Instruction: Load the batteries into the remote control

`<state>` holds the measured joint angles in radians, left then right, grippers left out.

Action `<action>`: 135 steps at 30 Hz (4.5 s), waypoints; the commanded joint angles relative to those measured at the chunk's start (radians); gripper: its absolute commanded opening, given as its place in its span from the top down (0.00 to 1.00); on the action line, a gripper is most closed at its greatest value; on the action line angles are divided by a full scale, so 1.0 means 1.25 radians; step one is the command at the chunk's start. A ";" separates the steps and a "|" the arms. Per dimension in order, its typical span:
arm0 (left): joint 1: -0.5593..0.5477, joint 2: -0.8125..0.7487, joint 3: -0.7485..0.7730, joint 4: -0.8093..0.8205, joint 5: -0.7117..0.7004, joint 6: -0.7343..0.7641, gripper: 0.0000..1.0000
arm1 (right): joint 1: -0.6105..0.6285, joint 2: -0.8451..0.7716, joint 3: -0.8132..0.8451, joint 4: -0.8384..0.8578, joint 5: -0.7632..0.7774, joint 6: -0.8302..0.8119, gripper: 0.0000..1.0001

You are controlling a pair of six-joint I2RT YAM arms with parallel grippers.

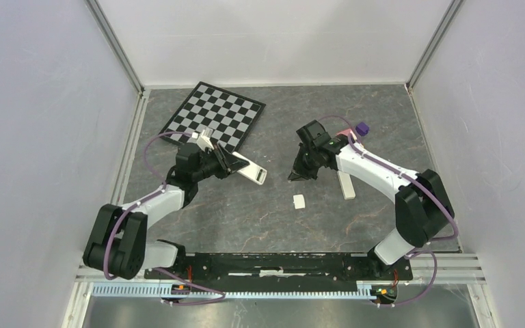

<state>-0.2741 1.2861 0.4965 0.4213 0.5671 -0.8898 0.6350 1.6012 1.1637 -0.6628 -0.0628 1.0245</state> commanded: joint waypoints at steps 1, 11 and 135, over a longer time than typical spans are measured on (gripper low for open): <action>-0.002 0.057 0.050 0.144 -0.004 -0.054 0.98 | -0.020 -0.031 0.007 0.092 -0.162 -0.065 1.00; -0.003 0.146 0.102 0.192 0.060 -0.121 0.98 | -0.005 0.016 0.062 0.203 -0.295 -0.064 1.00; -0.002 0.137 0.318 -0.332 0.443 0.009 0.98 | 0.039 -0.104 -0.002 0.221 -0.521 -0.612 0.03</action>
<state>-0.2764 1.4773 0.8524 0.0235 1.0767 -0.9249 0.6819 1.4738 1.1511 -0.4252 -0.6819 0.2638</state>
